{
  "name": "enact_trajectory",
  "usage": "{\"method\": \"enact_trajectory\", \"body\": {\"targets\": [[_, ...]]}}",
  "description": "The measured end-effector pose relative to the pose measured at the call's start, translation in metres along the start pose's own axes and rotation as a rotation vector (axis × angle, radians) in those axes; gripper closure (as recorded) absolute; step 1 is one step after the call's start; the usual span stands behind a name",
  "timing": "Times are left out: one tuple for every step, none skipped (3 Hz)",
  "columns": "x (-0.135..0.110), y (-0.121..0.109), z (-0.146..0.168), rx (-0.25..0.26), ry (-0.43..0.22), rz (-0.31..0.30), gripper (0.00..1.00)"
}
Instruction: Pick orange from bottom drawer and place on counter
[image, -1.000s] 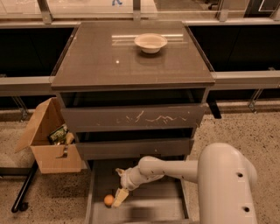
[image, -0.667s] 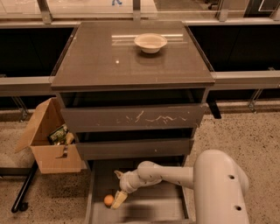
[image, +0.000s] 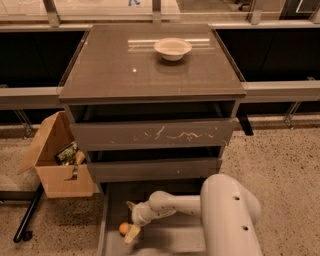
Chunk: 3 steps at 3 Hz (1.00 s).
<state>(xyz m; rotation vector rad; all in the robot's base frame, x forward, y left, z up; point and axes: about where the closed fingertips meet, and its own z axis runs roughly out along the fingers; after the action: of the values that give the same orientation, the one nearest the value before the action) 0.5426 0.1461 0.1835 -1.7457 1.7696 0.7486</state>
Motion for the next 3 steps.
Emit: {"method": "enact_trajectory", "body": {"targets": [[0.021,-0.001,0.029,-0.004,0.042,0.028,0.00],[0.034,0.000,0.043,-0.007,0.061,0.053,0.00],[0.042,0.000,0.053,-0.007,0.076,0.067,0.26]]}}
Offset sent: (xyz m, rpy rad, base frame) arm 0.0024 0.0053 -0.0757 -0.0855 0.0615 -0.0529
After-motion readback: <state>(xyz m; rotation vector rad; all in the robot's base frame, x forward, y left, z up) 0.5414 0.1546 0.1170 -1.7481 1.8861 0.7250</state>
